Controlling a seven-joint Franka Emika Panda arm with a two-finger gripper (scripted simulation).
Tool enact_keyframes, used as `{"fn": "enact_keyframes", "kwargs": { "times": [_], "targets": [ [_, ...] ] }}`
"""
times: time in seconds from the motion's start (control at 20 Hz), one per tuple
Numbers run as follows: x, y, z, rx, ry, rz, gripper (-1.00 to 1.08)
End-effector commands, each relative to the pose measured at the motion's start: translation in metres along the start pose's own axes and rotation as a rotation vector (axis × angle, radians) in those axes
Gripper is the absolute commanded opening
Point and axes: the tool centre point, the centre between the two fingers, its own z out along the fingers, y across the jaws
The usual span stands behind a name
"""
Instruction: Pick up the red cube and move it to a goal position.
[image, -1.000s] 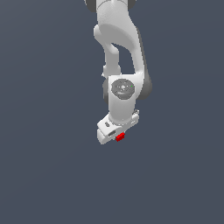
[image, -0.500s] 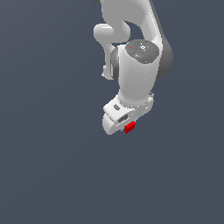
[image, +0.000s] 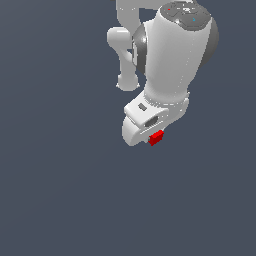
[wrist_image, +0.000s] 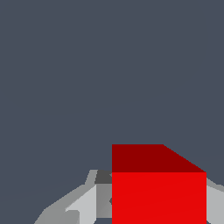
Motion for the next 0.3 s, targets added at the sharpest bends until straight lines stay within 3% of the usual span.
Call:
{"fn": "enact_keyframes", "kwargs": {
  "times": [0.0,0.25],
  "targets": [
    [0.002,-0.0007,-0.0067,0.0,-0.001,0.0,-1.0],
    [0.0034,-0.0003,-0.0086,0.0,-0.001,0.001,-1.0]
  ]
}}
